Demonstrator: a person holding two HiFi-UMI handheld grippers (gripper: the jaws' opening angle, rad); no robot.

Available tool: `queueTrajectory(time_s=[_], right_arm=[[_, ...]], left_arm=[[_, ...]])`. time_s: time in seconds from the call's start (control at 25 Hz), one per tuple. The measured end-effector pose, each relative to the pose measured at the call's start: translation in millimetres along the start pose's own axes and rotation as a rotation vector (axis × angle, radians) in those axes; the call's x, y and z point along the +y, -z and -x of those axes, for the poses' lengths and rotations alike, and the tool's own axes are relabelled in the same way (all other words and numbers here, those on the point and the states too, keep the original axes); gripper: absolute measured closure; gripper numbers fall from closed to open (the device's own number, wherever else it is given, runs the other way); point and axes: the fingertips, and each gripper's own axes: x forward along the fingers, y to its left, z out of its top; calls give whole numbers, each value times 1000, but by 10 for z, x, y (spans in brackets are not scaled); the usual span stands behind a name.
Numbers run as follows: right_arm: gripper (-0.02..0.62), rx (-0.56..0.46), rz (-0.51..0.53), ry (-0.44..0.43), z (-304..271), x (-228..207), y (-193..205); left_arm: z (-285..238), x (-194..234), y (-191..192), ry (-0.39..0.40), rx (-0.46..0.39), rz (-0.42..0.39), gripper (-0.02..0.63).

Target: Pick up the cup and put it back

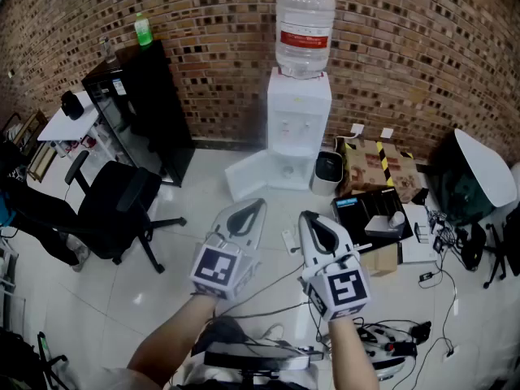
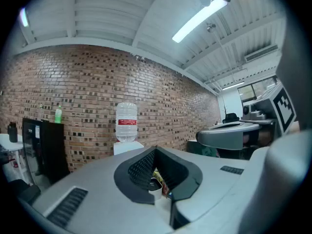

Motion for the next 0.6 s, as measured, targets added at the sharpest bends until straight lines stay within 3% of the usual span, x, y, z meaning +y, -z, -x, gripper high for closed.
queueTrajectory(time_s=[0.28,0.6], right_arm=[[595,-6,-16,-7,-174,-340,42],[595,0,-12,36,-740,-758,86]], left_arm=[[-342,-89,75,-1,-1,-13,601],[-980,153,226,21,-12,-3,601]])
